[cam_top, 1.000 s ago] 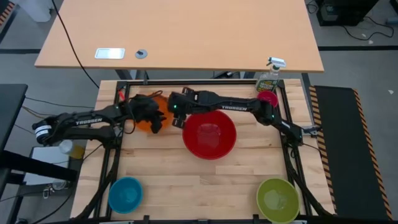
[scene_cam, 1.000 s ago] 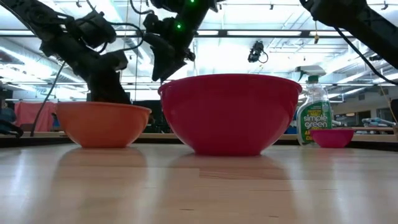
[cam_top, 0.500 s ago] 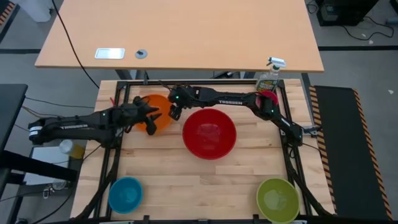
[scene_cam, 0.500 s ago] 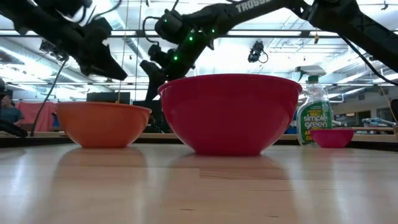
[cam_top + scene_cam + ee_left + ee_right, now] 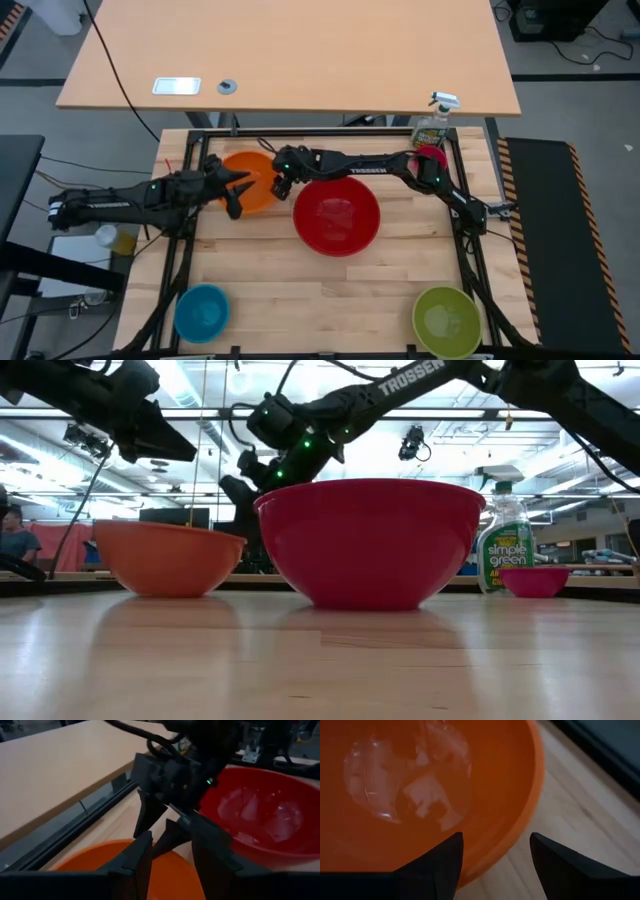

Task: Nest bowls inside each other
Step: Stack the orange bowl on the red bowl

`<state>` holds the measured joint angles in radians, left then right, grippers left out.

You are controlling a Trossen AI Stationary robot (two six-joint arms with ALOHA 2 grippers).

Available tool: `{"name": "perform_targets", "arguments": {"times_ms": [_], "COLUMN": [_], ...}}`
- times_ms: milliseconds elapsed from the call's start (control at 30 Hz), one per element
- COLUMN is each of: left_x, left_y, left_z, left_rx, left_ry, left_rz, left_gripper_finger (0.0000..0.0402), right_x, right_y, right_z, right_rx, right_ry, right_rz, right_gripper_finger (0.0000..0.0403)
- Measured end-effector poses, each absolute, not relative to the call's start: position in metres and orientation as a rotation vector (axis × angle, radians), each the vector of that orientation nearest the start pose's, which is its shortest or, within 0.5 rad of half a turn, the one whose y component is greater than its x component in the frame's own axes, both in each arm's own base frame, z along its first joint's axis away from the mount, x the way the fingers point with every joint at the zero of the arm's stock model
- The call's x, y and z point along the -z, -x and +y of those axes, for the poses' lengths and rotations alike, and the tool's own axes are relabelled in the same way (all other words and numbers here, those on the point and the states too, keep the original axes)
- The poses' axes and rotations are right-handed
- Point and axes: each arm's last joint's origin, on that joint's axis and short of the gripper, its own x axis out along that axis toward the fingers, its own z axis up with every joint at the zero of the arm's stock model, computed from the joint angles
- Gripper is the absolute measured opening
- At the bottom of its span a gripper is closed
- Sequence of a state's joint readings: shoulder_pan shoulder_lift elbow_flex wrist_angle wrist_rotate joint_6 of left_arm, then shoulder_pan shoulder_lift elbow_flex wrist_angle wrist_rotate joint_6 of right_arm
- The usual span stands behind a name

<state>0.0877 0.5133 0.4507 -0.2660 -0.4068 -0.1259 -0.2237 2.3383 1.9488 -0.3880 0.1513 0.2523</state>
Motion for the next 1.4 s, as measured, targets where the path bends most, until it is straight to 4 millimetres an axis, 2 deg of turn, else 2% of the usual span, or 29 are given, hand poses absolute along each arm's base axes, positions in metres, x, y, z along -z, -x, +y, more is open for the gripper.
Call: {"name": "perform_targets", "arguments": {"times_ms": [133, 367, 867, 1000, 1233, 1400], "left_x": [-0.246, -0.245, -0.237, -0.237, -0.237, -0.237], "left_y": [-0.126, -0.126, -0.123, -0.123, -0.123, -0.123], "left_z": [0.02, 0.019, 0.019, 0.019, 0.019, 0.019], "left_rx": [-0.492, -0.487, -0.501, -0.499, -0.499, -0.499], "left_ry": [0.065, 0.077, 0.132, 0.133, 0.132, 0.132], "left_rz": [0.311, 0.317, 0.391, 0.391, 0.392, 0.392], "left_gripper_finger": [0.0141, 0.0141, 0.0141, 0.0141, 0.0141, 0.0141], "right_x": [-0.186, -0.208, -0.196, -0.192, -0.191, -0.191], "right_y": [-0.505, -0.505, -0.501, -0.495, -0.492, -0.491], "right_z": [-0.119, -0.119, -0.116, -0.12, -0.131, -0.134], "right_rx": [0.432, 0.4, 0.458, 0.55, 0.599, 0.497], "right_ry": [-0.258, -0.302, -0.276, -0.24, -0.265, -0.362], "right_rz": [0.769, 0.694, 0.787, 0.841, 0.844, 0.846], "right_gripper_finger": [0.0237, 0.0233, 0.0232, 0.0232, 0.0216, 0.0201]}}
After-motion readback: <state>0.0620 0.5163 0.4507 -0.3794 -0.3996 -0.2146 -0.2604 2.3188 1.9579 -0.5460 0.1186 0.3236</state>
